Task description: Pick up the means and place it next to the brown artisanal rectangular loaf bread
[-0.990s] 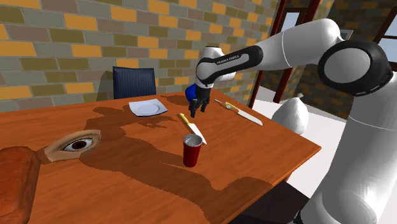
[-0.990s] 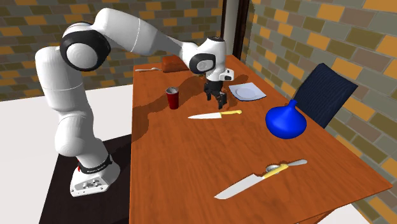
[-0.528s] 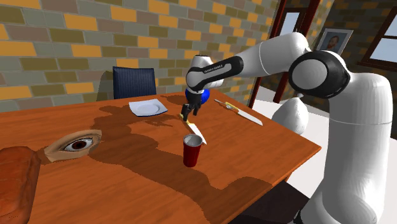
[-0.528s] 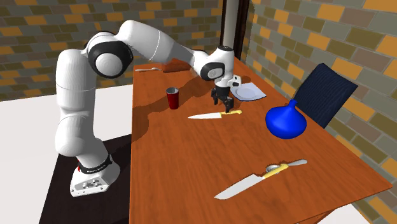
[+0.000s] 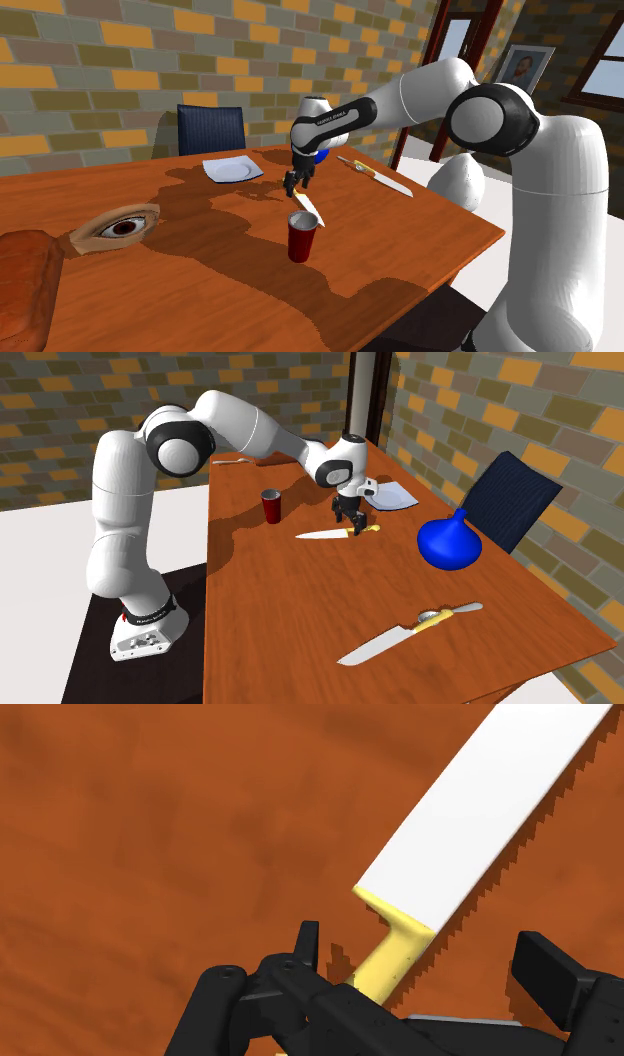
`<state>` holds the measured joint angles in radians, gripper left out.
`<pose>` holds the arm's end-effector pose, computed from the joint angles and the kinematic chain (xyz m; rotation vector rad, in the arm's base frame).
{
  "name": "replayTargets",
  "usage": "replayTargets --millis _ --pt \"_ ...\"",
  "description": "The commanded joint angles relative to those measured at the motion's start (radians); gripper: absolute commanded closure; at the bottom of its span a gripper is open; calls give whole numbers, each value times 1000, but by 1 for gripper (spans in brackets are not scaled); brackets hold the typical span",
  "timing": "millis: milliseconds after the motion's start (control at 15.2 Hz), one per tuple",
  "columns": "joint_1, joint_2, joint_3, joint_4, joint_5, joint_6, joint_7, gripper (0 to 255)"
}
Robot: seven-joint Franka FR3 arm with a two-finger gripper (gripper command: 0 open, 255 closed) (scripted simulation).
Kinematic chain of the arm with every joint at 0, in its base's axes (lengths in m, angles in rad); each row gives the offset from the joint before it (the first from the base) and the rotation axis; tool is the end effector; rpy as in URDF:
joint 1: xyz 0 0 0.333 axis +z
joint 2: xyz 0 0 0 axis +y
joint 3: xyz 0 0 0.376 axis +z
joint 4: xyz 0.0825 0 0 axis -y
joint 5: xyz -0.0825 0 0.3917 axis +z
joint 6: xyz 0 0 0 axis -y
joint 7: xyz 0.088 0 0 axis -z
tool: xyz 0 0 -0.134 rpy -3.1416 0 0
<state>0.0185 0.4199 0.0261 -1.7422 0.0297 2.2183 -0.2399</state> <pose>0.6945 0.0307 0.3641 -3.0839 -0.4105 -0.0924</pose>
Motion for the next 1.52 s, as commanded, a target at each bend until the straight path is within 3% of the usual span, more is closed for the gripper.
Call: replayTargets --millis 0,198,264,858,1452 --pt "0 0 0 -1 0 1 0 0" --pt "0 0 0 -1 0 1 0 0" --pt "0 0 0 -1 0 1 0 255" --pt "0 0 0 -1 0 1 0 255" --pt "-1 -49 0 51 -1 -100 3 255"
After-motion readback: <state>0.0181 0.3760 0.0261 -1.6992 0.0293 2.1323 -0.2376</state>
